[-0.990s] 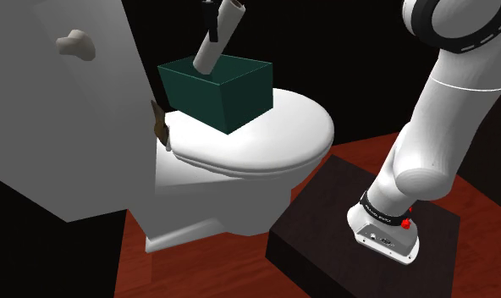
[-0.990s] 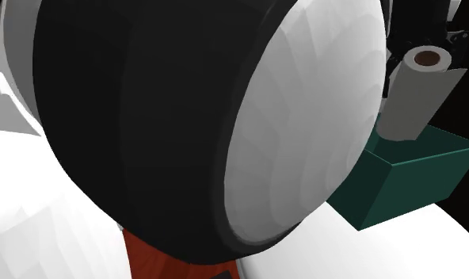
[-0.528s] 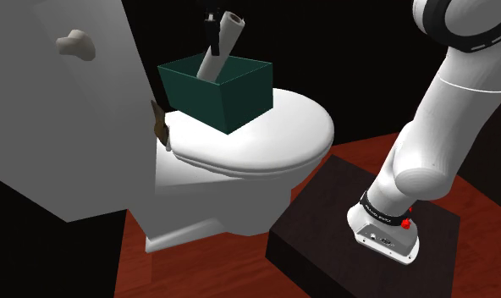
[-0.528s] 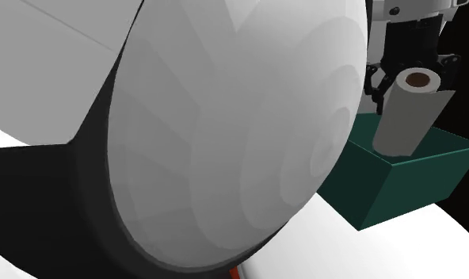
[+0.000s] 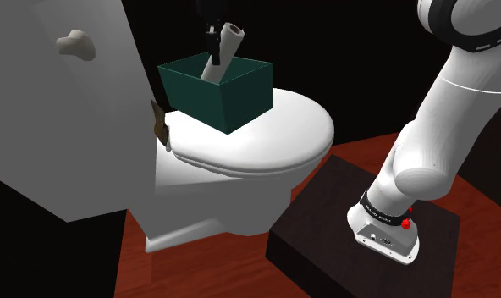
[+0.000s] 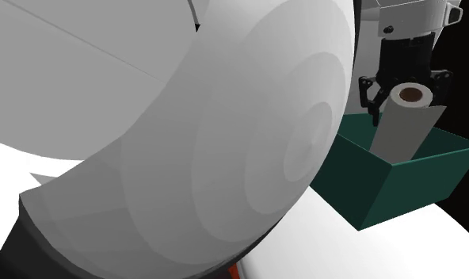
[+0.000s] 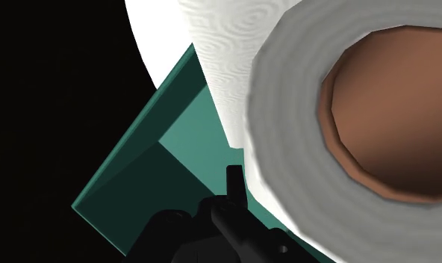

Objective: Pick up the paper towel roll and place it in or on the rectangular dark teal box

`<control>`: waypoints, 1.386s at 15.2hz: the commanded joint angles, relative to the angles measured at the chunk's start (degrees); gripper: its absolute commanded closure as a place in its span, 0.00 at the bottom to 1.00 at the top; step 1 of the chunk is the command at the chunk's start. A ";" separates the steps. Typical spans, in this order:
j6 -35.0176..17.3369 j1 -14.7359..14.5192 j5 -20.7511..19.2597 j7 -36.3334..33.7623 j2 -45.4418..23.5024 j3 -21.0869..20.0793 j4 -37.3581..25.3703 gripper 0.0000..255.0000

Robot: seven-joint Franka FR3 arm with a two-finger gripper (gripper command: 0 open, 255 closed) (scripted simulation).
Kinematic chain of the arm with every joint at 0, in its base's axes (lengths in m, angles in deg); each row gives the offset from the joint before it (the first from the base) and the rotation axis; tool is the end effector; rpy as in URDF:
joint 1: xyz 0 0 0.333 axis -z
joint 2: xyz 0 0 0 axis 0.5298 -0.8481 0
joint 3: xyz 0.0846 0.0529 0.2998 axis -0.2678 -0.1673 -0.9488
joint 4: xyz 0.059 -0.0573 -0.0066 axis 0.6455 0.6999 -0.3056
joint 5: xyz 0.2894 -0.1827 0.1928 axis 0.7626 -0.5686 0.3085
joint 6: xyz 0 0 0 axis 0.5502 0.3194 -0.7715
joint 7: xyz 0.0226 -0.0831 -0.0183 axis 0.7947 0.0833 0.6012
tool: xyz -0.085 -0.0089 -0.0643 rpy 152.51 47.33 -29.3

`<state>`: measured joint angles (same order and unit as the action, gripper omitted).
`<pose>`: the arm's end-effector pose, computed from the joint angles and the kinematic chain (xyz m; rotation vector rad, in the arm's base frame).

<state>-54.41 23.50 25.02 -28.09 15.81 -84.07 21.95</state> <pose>0.5597 0.1522 0.6253 2.7663 1.0491 0.1268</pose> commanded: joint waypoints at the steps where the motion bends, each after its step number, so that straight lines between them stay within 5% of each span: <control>1: -0.07 0.00 0.00 -0.01 0.01 0.00 0.06 1.00; 3: -0.07 0.00 0.00 -0.01 0.01 0.00 0.06 1.00; 4: -0.07 0.00 0.00 -0.01 0.01 0.00 0.07 0.00; 9: -0.07 0.00 0.00 -0.01 0.01 0.00 0.07 0.00; 13: 7.90 -0.78 -0.38 0.10 -1.74 -0.62 -9.52 0.00; 21: 7.89 -0.78 -0.38 0.09 -1.73 -0.62 -9.51 0.00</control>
